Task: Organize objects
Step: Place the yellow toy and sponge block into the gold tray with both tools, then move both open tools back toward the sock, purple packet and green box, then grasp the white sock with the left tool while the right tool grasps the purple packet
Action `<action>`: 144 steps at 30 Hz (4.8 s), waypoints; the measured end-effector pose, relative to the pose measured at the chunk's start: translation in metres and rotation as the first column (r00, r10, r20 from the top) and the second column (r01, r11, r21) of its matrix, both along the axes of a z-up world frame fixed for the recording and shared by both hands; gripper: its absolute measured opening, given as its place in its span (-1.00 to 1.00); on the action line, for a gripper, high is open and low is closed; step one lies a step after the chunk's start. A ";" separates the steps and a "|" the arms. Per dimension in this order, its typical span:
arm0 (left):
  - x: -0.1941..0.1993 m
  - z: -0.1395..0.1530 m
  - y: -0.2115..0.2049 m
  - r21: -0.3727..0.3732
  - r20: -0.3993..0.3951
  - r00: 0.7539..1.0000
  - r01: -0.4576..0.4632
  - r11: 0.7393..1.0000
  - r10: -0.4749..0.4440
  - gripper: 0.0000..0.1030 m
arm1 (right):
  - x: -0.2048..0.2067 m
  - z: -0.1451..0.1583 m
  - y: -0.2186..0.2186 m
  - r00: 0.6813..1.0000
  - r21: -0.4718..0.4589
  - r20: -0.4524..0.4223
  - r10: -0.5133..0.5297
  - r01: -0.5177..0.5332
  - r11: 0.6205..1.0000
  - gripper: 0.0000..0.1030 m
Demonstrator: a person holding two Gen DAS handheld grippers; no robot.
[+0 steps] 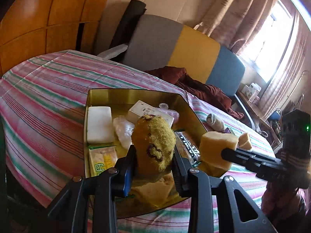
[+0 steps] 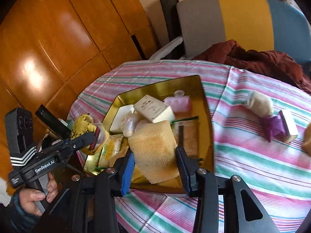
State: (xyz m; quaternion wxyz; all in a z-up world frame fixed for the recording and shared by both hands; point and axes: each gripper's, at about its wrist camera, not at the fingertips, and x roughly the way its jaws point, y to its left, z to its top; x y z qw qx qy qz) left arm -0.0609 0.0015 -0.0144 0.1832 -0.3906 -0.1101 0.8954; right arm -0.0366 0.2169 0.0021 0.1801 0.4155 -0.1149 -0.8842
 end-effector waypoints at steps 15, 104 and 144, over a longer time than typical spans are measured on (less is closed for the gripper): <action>-0.003 -0.016 -0.011 -0.009 0.072 0.995 -0.066 0.998 0.066 -0.12 | 0.007 -0.025 -0.022 0.997 0.003 0.073 0.032 -0.032 0.999 0.35; -0.110 -0.010 0.305 -0.168 0.231 0.903 0.405 0.899 -0.363 0.26 | 0.052 -0.060 0.208 0.923 0.090 0.141 -0.358 0.348 0.933 0.76; -0.078 0.029 0.171 -0.031 0.118 0.941 0.322 0.946 -0.317 0.16 | -0.070 -0.095 0.201 0.838 -0.192 0.299 -0.457 0.522 0.831 0.53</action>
